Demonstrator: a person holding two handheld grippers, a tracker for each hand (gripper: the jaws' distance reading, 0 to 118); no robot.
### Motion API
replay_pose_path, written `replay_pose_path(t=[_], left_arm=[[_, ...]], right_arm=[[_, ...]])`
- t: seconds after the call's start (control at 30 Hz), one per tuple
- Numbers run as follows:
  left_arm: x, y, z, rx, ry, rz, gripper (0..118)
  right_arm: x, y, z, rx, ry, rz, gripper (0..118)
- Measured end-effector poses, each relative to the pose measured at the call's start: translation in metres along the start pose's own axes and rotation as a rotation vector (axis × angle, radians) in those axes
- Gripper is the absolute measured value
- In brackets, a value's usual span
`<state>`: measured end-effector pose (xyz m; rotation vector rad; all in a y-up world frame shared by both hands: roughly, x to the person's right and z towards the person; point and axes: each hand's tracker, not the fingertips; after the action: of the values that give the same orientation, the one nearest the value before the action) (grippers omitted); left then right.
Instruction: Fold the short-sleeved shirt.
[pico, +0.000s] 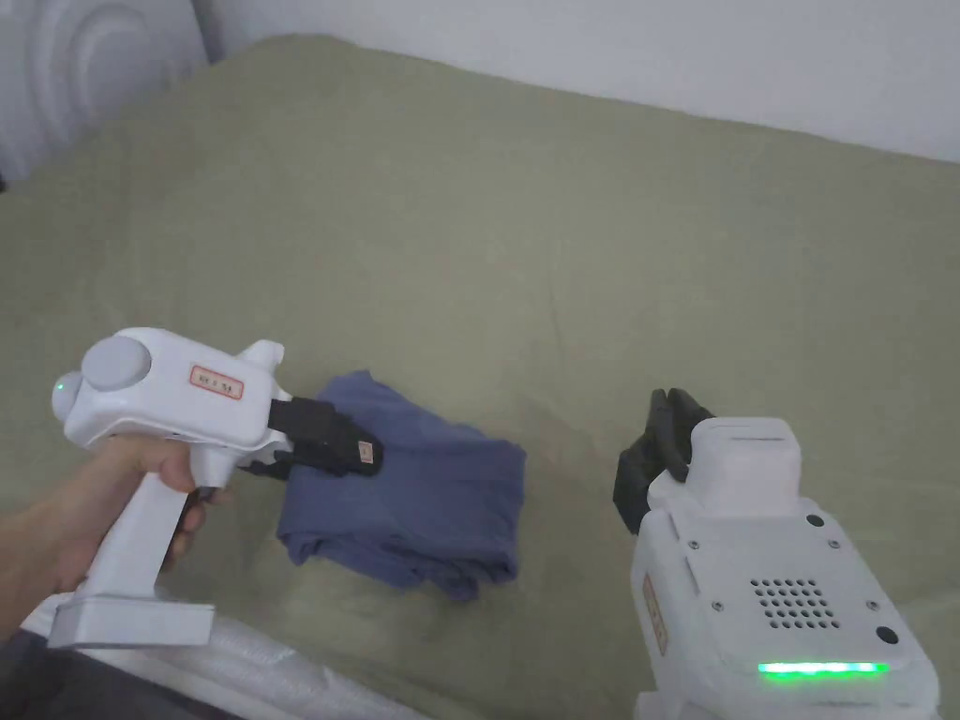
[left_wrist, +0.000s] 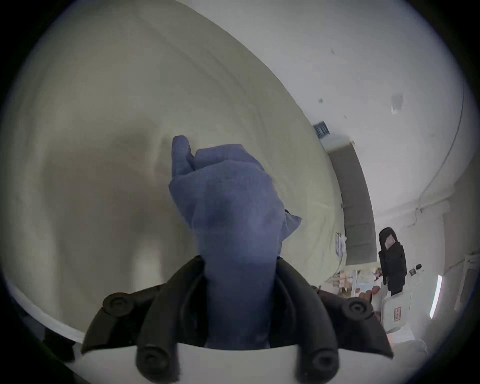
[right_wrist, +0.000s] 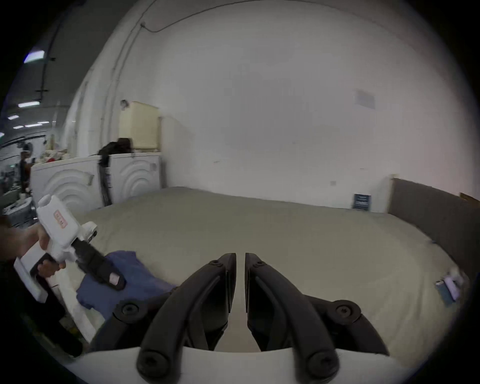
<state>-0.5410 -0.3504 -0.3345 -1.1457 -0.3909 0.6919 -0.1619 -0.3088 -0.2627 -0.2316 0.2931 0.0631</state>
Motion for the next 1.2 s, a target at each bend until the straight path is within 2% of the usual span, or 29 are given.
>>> replay_pose_path(t=[0.23, 0.43, 0.53, 0.67, 0.93, 0.97, 1.03, 1.07, 1.1, 1.13, 1.17, 1.2], left_arm=[[-0.11, 0.075, 0.09, 0.056, 0.102, 0.058, 32], [-0.198, 0.151, 0.136, 0.023, 0.209, 0.068, 32], [-0.202, 0.164, 0.139, 0.009, 0.24, 0.071, 32], [-0.205, 0.195, 0.137, -0.054, 0.29, -0.011, 32], [-0.171, 0.203, 0.12, -0.123, 0.404, -0.112, 32], [-0.168, 0.202, 0.119, -0.12, 0.399, -0.114, 35], [-0.173, 0.201, 0.128, -0.109, 0.409, -0.123, 69], [-0.169, 0.198, 0.13, -0.08, 0.451, -0.143, 80], [-0.164, 0.195, 0.133, -0.05, 0.488, -0.173, 80], [-0.174, 0.204, 0.14, -0.025, 0.513, -0.185, 109], [-0.168, 0.2, 0.15, 0.023, 0.49, -0.188, 118], [-0.161, 0.199, 0.158, 0.061, 0.478, -0.184, 118]], right_arm=[[-0.127, 0.006, -0.077, 0.003, 0.231, 0.029, 11], [-0.21, 0.006, -0.128, -0.016, 0.368, 0.038, 11], [-0.234, 0.0, -0.144, -0.02, 0.397, 0.064, 11], [-0.248, -0.008, -0.157, -0.039, 0.421, 0.084, 11], [-0.258, -0.003, -0.172, -0.058, 0.44, 0.057, 11], [-0.259, -0.001, -0.171, -0.058, 0.438, 0.055, 11], [-0.254, 0.003, -0.168, -0.058, 0.445, 0.047, 11], [-0.252, 0.004, -0.166, -0.058, 0.446, 0.045, 11], [-0.25, 0.006, -0.163, -0.057, 0.445, 0.045, 11], [-0.246, 0.008, -0.16, -0.056, 0.444, 0.049, 11], [-0.241, 0.01, -0.156, -0.057, 0.442, 0.048, 11], [-0.236, 0.013, -0.152, -0.057, 0.438, 0.043, 11]])
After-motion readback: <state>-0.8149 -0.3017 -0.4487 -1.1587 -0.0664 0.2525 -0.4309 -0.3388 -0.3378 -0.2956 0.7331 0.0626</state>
